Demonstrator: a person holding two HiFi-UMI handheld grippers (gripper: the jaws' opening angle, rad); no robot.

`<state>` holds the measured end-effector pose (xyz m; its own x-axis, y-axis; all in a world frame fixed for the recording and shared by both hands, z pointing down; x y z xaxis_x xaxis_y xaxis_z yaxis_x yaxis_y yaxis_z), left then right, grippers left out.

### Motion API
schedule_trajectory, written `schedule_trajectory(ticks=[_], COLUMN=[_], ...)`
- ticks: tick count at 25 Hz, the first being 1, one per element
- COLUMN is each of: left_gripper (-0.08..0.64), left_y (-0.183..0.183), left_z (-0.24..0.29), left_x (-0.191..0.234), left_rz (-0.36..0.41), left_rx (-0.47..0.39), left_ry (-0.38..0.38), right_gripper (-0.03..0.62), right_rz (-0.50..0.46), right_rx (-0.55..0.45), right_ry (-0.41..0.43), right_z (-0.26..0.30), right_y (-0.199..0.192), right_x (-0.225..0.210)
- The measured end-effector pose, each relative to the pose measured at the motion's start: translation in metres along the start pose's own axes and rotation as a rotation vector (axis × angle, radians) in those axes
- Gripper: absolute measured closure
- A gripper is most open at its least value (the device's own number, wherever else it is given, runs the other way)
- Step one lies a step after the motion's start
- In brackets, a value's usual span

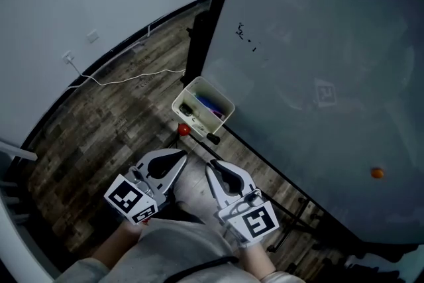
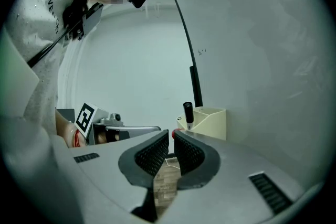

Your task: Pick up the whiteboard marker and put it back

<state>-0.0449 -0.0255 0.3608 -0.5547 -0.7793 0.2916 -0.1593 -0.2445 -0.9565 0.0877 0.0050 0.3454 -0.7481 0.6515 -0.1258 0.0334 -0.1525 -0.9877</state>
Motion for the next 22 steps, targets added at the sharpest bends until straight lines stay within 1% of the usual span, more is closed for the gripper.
schedule_trajectory(ticks=[5, 7, 8, 9, 10, 17, 22], left_gripper=[0.545, 0.545, 0.545, 0.545, 0.545, 0.545, 0.545], left_y=[0.003, 0.001, 0.000, 0.000, -0.001, -0.004, -0.008], left_z=[0.013, 0.015, 0.017, 0.018, 0.019, 0.026, 0.032], left_x=[0.010, 0.014, 0.016, 0.018, 0.019, 0.029, 0.032], left_rz=[0.011, 0.010, 0.010, 0.010, 0.011, 0.000, -0.006], left_rx=[0.016, 0.029, 0.035, 0.041, 0.047, 0.071, 0.081], left_ry=[-0.057, -0.073, -0.083, -0.092, -0.102, -0.155, -0.185], right_gripper=[0.569, 0.567, 0.549, 0.512, 0.498, 0.476, 0.465], right_rz=[-0.023, -0.019, -0.013, -0.010, -0.010, -0.019, -0.027], right_rx=[0.013, 0.012, 0.011, 0.010, 0.009, -0.015, -0.041], right_ry=[-0.038, -0.060, -0.069, -0.077, -0.085, -0.139, -0.136], right_z=[0.013, 0.016, 0.017, 0.018, 0.019, 0.026, 0.035], right_y=[-0.001, -0.001, 0.000, 0.000, 0.001, 0.008, 0.014], right_x=[-0.002, -0.006, -0.008, -0.010, -0.012, -0.025, -0.029])
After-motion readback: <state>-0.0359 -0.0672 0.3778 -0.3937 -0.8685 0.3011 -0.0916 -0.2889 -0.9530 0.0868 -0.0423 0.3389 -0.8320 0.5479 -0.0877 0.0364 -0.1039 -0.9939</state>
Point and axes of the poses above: the fingertips, and each gripper's own axes: z forward along the fingers, x to its left, y out of its top, the point moved 6 cm from there along -z, backward along the fingers
